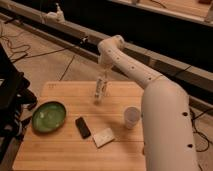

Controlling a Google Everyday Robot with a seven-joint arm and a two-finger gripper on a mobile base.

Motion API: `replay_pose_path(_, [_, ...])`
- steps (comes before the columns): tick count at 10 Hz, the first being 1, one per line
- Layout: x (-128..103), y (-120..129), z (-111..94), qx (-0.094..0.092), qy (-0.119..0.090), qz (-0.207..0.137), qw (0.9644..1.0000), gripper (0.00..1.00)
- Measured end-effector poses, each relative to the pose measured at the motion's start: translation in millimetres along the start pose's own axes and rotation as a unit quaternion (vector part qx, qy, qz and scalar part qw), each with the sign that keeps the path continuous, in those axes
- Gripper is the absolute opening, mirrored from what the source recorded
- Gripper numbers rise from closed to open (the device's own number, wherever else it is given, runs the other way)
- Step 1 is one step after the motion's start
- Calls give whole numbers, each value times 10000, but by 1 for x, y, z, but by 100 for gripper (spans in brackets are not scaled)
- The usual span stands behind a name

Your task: Stand the bottle upright

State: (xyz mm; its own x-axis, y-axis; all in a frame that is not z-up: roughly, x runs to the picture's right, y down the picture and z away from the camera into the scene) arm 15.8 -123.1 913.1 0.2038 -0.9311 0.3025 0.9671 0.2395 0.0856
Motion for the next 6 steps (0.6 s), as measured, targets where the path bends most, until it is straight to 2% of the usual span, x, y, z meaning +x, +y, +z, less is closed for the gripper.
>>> replay_pose_path(4, [13, 3, 7, -87, 212, -194, 9996, 0])
replay_pose_path(6, [19, 0, 3, -117, 373, -298, 9988, 0])
